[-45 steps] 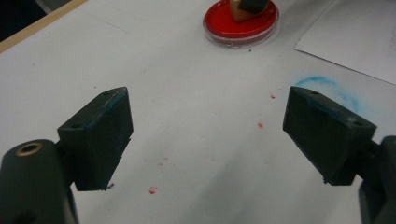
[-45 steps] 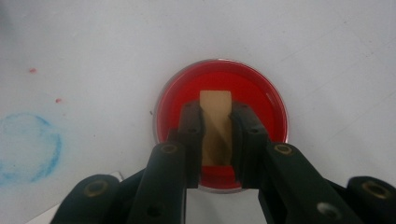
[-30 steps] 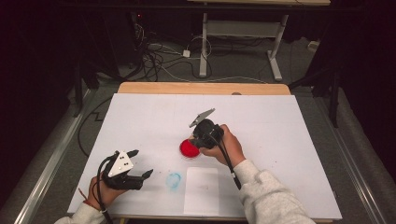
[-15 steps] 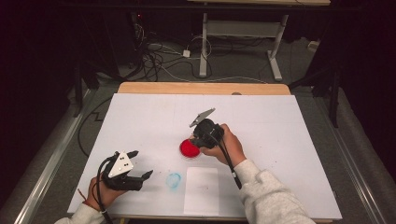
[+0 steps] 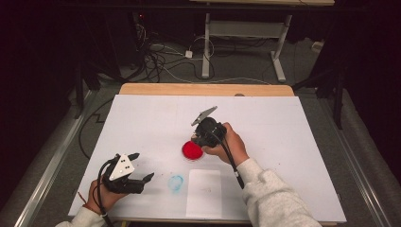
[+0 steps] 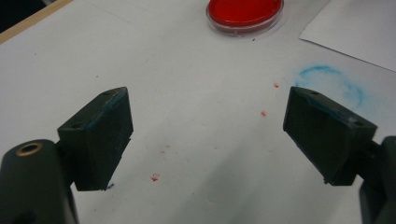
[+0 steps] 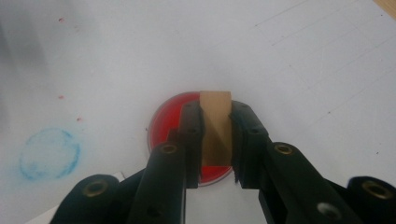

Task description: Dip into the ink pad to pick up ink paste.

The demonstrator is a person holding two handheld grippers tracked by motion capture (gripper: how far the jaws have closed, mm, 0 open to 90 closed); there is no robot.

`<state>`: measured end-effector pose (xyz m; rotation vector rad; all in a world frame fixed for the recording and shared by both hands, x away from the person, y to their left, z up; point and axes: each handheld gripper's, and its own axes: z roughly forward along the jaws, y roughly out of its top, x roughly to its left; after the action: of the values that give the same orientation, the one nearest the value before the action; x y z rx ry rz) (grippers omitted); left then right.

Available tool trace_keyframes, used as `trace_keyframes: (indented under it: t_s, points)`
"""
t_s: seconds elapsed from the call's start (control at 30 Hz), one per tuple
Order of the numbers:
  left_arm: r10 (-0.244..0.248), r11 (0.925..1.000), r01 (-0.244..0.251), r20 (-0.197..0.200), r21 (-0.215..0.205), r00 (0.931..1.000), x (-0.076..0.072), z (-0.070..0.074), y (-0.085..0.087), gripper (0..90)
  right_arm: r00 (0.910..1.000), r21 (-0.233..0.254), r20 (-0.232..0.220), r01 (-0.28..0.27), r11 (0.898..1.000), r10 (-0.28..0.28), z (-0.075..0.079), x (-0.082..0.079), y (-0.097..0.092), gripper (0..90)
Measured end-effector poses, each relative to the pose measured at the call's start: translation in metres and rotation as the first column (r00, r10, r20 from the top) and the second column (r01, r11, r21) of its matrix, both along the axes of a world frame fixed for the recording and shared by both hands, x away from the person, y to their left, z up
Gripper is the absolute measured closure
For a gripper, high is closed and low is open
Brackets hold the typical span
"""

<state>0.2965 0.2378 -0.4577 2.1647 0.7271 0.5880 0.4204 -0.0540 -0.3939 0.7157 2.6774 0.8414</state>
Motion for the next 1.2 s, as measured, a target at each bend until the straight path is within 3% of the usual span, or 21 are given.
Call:
trace_keyframes:
  t_s: [0.13,0.27,0.5,0.93,1.2]
  points:
    - [-0.013,0.9998,0.013,0.021,0.016,0.9997,-0.001,0.001,-0.002,15.2,0.9997,-0.015,-0.019,-0.016,1.000,0.015,-0.007,0.001,0.007,76.3]
    - [-0.013,0.9997,0.013,0.002,0.022,0.9999,-0.002,-0.001,-0.002,15.1,0.9989,-0.032,-0.044,-0.017,0.999,0.015,-0.016,0.002,0.012,76.3]
    - [-0.017,0.9997,0.017,0.006,0.017,0.9998,-0.003,0.000,0.000,15.1,0.9968,-0.111,-0.078,-0.025,0.994,0.016,-0.036,0.009,0.020,76.4]
    - [-0.026,0.9993,0.025,0.005,0.028,0.9997,-0.003,0.000,-0.004,15.1,0.9957,-0.101,-0.092,-0.018,0.995,0.008,-0.043,0.010,0.018,76.6]
    - [-0.034,0.9988,0.033,0.018,0.035,0.9993,-0.002,0.001,-0.005,15.1,0.9978,-0.113,-0.066,-0.009,0.994,0.001,-0.044,0.006,0.020,76.6]
